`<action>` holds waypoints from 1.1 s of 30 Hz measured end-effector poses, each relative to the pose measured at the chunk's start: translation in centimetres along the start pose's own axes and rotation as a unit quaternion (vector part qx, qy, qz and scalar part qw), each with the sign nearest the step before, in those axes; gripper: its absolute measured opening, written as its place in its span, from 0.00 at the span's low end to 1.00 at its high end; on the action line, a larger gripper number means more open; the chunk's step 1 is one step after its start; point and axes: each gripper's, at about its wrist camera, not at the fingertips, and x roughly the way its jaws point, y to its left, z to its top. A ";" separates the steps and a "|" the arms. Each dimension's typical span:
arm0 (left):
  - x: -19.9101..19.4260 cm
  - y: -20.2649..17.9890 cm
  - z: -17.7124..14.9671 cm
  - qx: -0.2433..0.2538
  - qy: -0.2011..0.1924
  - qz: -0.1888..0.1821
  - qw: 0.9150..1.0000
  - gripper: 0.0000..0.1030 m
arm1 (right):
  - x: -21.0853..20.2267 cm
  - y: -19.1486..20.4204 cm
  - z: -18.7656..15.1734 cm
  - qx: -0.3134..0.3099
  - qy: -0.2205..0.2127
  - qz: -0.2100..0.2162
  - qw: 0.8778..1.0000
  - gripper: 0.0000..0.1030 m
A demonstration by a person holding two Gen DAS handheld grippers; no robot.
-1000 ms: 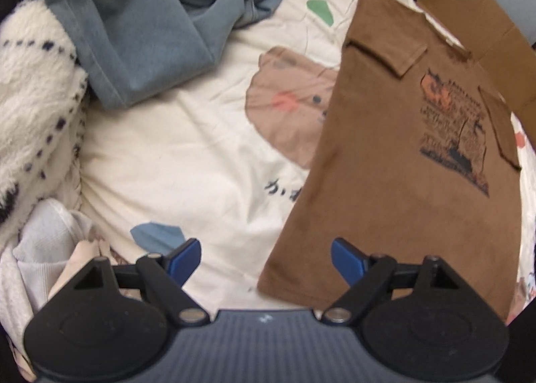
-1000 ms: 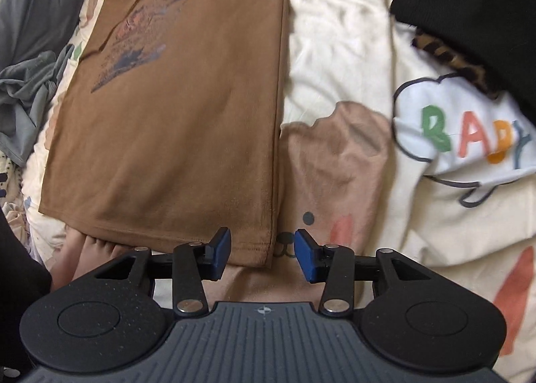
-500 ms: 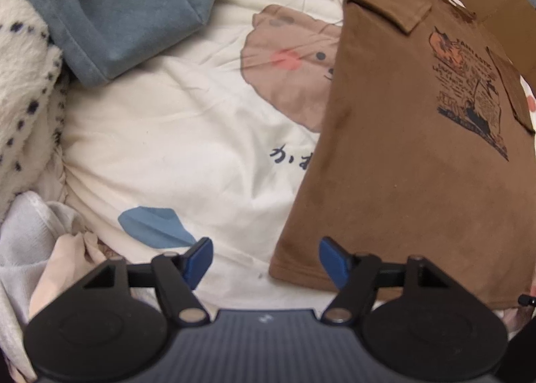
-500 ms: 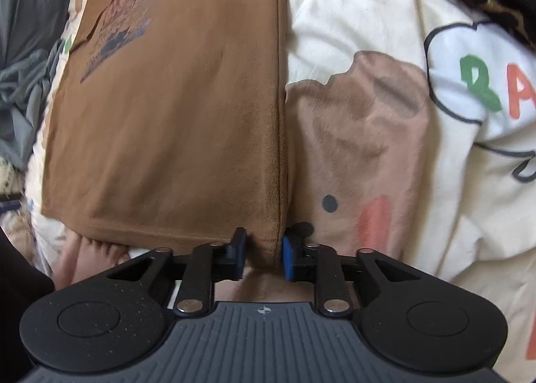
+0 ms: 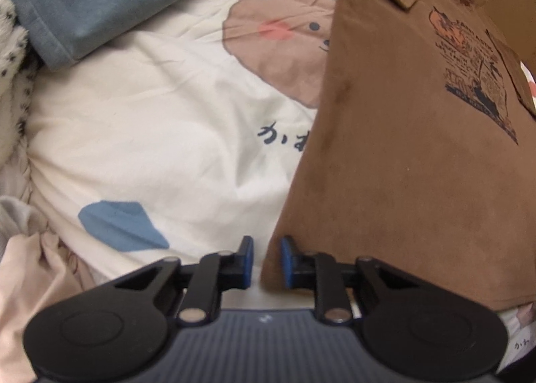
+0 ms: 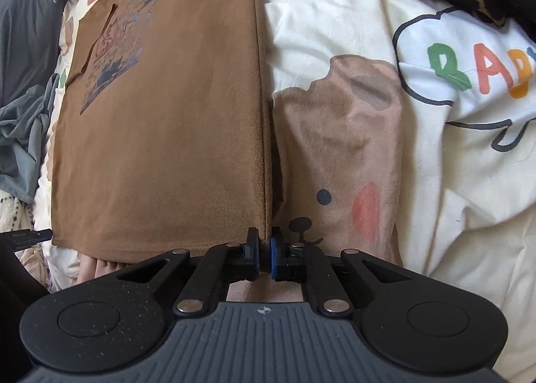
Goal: Fold clothes
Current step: 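Grasp the hem edge of the brown shirt with both tools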
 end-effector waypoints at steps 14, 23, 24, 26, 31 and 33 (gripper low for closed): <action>1.3 -1.0 -1.3 -0.002 0.006 0.018 1.000 0.15 | -0.3 0.7 0.0 -0.006 0.009 -0.016 1.000 0.04; 1.2 -1.2 -2.0 -0.038 0.007 0.026 0.999 0.16 | 1.2 0.6 -0.1 0.001 0.024 -0.031 0.999 0.05; 1.2 -1.5 -2.0 -0.035 0.007 0.032 0.999 0.16 | 1.4 0.4 -0.1 0.005 0.023 -0.031 0.999 0.06; 1.1 -2.2 -2.1 -0.024 0.007 0.044 0.999 0.15 | 1.7 0.3 -0.1 0.014 0.020 -0.032 0.999 0.07; 1.0 -2.5 -2.0 -0.027 0.012 0.050 0.998 0.15 | 2.0 0.0 -0.1 0.027 0.008 -0.020 0.999 0.07; 1.0 -2.7 -2.0 -0.019 0.013 0.051 0.998 0.13 | 2.1 -0.3 -0.1 0.030 0.007 -0.017 0.999 0.06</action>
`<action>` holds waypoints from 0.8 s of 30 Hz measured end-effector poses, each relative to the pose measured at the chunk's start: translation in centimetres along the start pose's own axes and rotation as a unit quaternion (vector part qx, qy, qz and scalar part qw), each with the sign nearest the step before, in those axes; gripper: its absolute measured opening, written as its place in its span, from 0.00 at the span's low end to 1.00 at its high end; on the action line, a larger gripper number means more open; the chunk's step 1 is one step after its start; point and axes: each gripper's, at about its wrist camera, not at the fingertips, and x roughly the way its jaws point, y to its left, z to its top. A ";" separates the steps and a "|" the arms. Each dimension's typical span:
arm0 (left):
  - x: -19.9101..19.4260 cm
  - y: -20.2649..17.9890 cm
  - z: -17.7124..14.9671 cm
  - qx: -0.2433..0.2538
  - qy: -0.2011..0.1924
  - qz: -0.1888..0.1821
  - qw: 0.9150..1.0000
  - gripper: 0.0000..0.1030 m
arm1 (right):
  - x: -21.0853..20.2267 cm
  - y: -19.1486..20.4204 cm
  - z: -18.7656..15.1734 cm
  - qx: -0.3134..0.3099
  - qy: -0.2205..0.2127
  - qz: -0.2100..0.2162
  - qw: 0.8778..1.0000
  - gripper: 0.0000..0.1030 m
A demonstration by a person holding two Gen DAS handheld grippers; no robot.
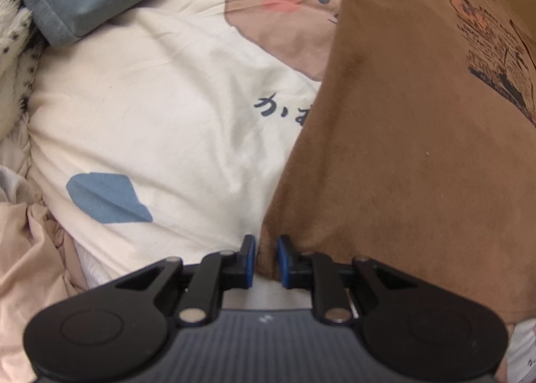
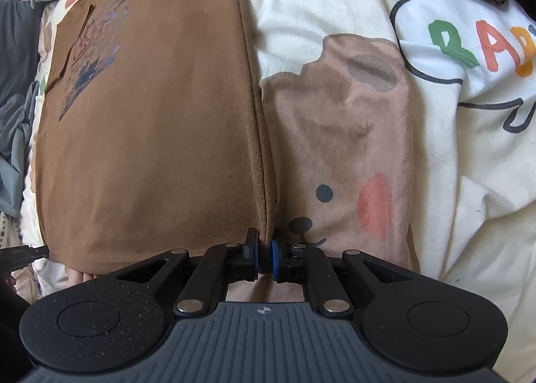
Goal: Fold clothes
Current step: 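Grasp the hem edge of the brown shirt with both tools, then lift the held hem with both tools and fold it toward the collar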
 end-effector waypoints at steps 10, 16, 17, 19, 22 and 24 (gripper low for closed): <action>-2.9 -0.1 -0.3 0.030 -0.018 -0.004 0.999 0.04 | -2.1 0.6 0.1 -0.033 -0.001 0.004 0.999 0.03; -6.1 0.5 0.9 0.014 -0.014 -0.038 0.999 0.04 | -5.2 1.5 1.1 -0.039 -0.006 0.015 0.999 0.02; -6.6 1.2 1.4 0.016 -0.014 -0.042 0.999 0.04 | -5.7 1.8 1.3 -0.040 -0.007 0.016 0.999 0.02; -7.3 2.2 2.4 0.022 -0.014 -0.048 0.999 0.03 | -6.5 2.7 1.9 -0.045 -0.010 0.018 0.999 0.02; -7.9 2.3 2.8 0.025 -0.017 -0.056 0.998 0.03 | -7.7 3.6 2.5 -0.050 -0.016 0.016 0.998 0.02; -8.6 2.5 3.3 0.024 -0.019 -0.063 0.998 0.03 | -8.5 3.8 2.7 -0.050 -0.020 0.015 0.998 0.02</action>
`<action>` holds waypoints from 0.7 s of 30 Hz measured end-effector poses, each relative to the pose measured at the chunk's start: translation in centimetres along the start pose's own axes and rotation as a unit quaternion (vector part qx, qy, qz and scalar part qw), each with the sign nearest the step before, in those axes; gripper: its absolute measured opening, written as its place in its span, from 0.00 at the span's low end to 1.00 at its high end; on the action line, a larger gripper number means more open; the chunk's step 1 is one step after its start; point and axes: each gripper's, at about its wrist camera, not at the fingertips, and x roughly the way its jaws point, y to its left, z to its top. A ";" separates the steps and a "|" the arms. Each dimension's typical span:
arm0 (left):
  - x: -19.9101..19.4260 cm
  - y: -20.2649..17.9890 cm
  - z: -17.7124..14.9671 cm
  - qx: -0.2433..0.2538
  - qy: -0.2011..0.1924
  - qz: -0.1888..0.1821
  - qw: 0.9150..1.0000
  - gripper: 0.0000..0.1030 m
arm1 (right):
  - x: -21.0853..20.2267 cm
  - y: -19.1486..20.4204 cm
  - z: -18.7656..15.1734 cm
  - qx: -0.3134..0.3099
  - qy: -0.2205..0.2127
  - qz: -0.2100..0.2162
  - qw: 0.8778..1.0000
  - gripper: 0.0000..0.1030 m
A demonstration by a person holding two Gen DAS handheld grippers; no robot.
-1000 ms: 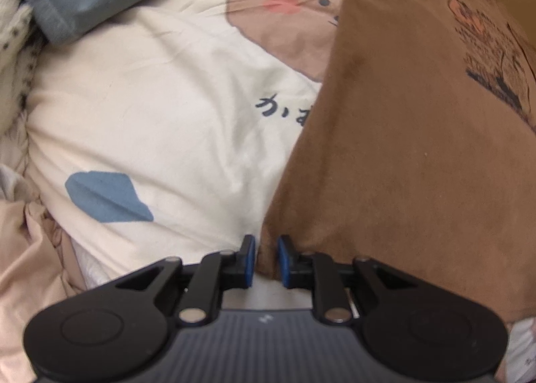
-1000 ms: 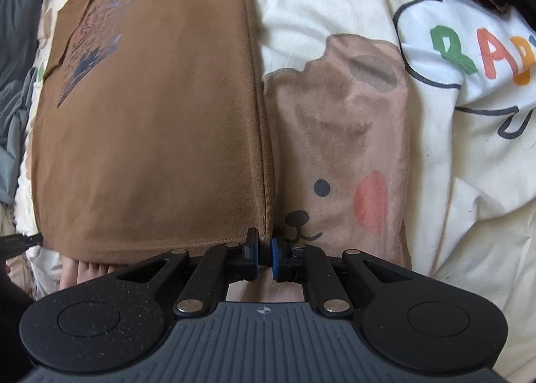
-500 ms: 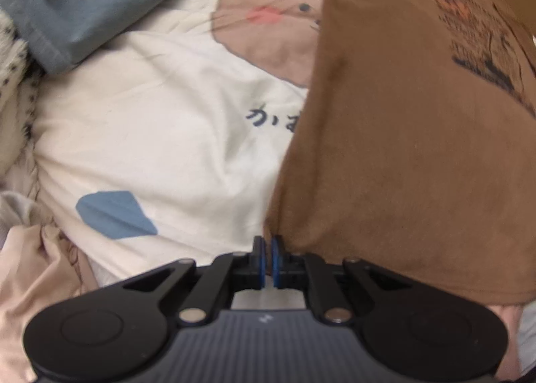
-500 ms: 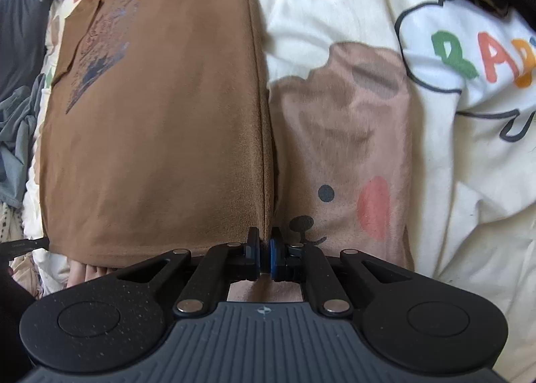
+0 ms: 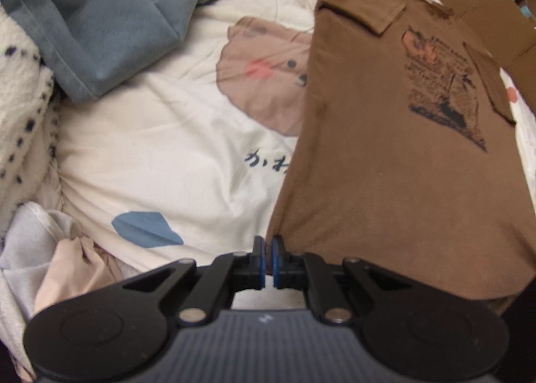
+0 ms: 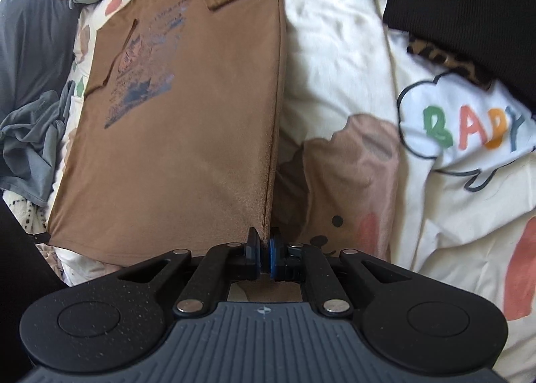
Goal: Fold clothes
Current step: 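Lift the held hem with both tools and fold it toward the collar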
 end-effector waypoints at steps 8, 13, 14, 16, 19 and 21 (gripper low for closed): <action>-2.2 0.5 -0.5 -0.008 0.002 -0.026 1.000 0.03 | -3.2 -0.3 -0.5 0.011 -0.019 -0.002 1.000 0.02; -2.6 0.8 -1.2 -0.009 0.003 -0.031 0.999 0.03 | -4.0 -0.3 -1.3 0.016 -0.022 -0.003 1.000 0.02; -2.6 0.8 -1.4 -0.009 0.005 -0.030 0.999 0.03 | -4.1 -0.3 -1.5 0.016 -0.023 -0.004 1.000 0.02; -2.8 0.9 -1.7 -0.009 0.008 -0.030 0.999 0.03 | -4.3 -0.3 -1.8 0.016 -0.023 -0.005 1.000 0.02; -2.9 1.0 -2.5 -0.009 0.014 -0.031 0.999 0.03 | -4.7 -0.4 -2.4 0.018 -0.020 -0.007 1.000 0.02; -2.9 1.0 -3.2 -0.007 0.019 -0.031 0.999 0.03 | -4.8 -0.5 -2.9 0.019 -0.017 -0.008 1.000 0.02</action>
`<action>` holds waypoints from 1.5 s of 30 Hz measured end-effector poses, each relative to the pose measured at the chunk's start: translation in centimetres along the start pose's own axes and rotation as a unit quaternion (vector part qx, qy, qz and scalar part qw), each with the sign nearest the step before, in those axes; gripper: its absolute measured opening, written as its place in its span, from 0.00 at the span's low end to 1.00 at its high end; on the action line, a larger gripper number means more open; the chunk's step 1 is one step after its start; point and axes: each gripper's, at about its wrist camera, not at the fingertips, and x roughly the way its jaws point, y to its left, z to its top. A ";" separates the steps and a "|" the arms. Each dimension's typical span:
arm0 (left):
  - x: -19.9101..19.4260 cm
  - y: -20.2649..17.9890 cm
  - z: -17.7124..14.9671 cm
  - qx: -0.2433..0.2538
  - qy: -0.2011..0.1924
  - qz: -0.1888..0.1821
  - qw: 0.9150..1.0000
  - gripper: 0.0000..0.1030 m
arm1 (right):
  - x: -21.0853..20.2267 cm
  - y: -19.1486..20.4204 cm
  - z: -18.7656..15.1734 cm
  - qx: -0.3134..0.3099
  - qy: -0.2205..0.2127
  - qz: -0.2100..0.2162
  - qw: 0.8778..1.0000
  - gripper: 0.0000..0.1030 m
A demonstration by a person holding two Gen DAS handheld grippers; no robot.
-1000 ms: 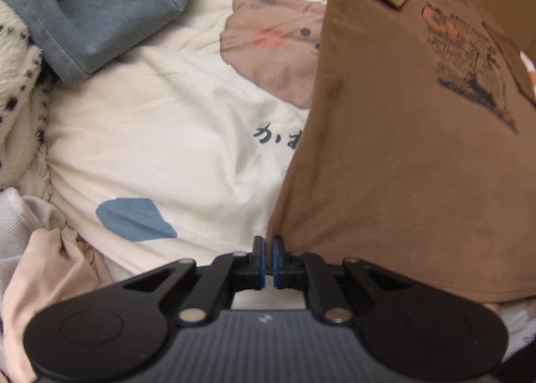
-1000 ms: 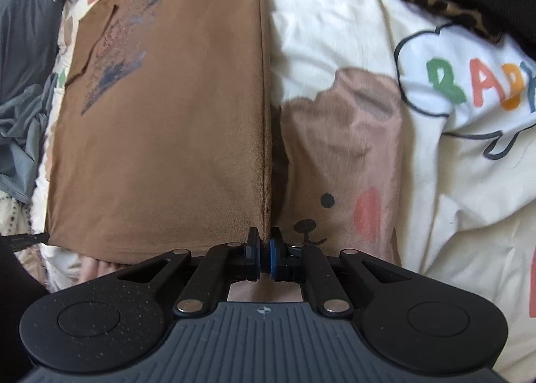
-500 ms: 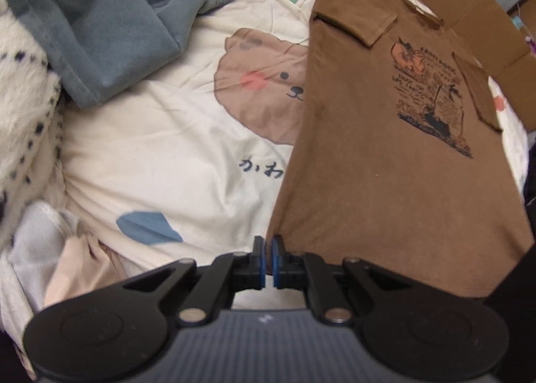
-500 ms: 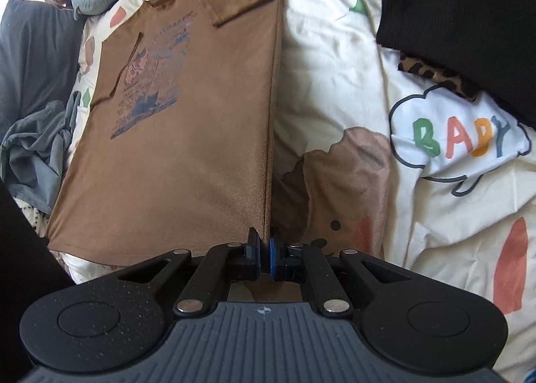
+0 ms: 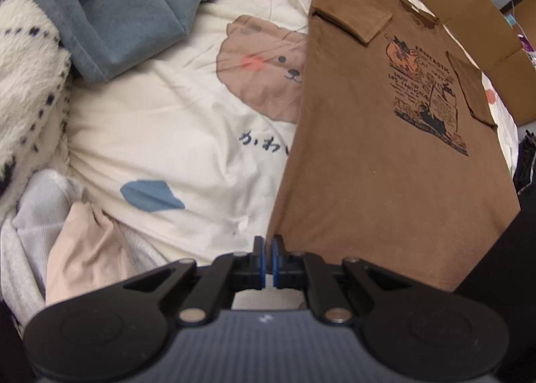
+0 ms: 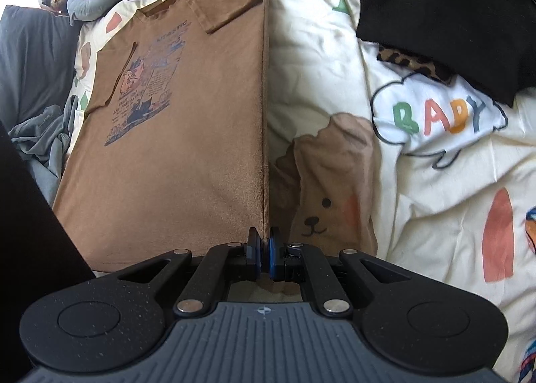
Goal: Fold clothes
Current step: 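Lift the held hem with both tools and fold it toward the collar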
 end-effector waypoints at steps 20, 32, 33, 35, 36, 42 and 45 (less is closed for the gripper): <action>-4.4 -0.9 0.8 -0.010 -0.045 -0.038 0.998 0.03 | -4.1 0.6 0.3 0.016 -0.043 0.025 0.999 0.02; -8.6 -2.7 5.8 -0.002 -0.115 -0.070 0.991 0.03 | -7.7 2.7 5.0 0.002 -0.110 0.052 0.993 0.02; -8.8 -2.8 6.2 -0.003 -0.120 -0.073 0.990 0.03 | -7.9 2.9 5.3 0.000 -0.114 0.054 0.992 0.02; -9.3 -3.1 7.0 -0.002 -0.130 -0.078 0.988 0.03 | -8.2 3.2 6.0 -0.002 -0.121 0.056 0.991 0.02; -9.5 -3.2 7.3 -0.003 -0.134 -0.081 0.988 0.03 | -8.3 3.4 6.4 -0.003 -0.123 0.057 0.991 0.02; -10.2 -4.1 9.4 0.002 -0.156 -0.088 0.984 0.03 | -8.9 4.1 8.2 -0.010 -0.140 0.065 0.988 0.02; -10.3 -4.4 10.4 0.004 -0.164 -0.089 0.982 0.03 | -9.0 4.5 9.2 -0.012 -0.146 0.068 0.987 0.02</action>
